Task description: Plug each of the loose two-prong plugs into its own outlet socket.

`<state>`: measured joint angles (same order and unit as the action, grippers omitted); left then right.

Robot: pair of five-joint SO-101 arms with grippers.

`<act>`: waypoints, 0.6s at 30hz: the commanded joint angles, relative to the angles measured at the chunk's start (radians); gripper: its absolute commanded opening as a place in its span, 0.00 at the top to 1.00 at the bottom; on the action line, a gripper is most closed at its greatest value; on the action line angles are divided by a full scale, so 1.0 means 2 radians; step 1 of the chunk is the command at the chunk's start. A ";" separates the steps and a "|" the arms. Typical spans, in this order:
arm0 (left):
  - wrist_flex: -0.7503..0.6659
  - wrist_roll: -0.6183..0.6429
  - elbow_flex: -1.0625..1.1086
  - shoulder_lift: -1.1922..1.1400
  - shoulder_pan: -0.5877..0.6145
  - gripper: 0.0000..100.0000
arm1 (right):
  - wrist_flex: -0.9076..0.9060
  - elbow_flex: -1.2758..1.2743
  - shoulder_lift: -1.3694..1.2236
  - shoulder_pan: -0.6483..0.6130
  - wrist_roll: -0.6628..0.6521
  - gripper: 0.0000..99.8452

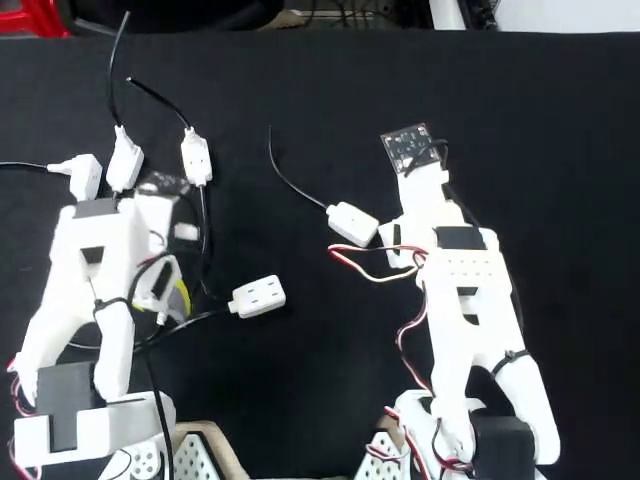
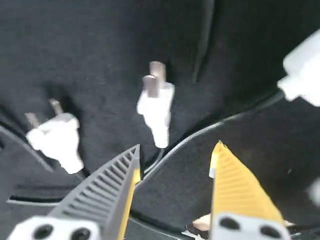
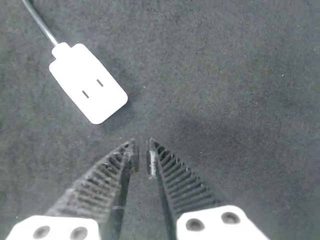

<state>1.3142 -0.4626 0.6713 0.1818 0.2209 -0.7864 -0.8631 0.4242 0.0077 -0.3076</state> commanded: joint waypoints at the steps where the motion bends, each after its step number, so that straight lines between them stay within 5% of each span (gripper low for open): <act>1: -0.035 -0.005 0.007 0.012 -0.016 0.78 | 0.008 0.010 -0.002 0.008 -0.003 0.96; 6: -0.064 0.019 0.033 0.012 -0.016 0.80 | 0.009 0.010 -0.002 0.008 -0.004 0.96; 11: -0.064 0.020 0.049 0.012 -0.028 0.96 | 0.009 0.010 -0.002 0.008 -0.004 0.96; 18: -0.049 0.044 0.028 0.018 -0.052 0.95 | 0.009 0.010 -0.002 0.008 -0.004 0.96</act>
<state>1.2037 -0.3890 0.7695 0.1849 0.1580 -0.7864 -0.8631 0.4242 0.0077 -0.3076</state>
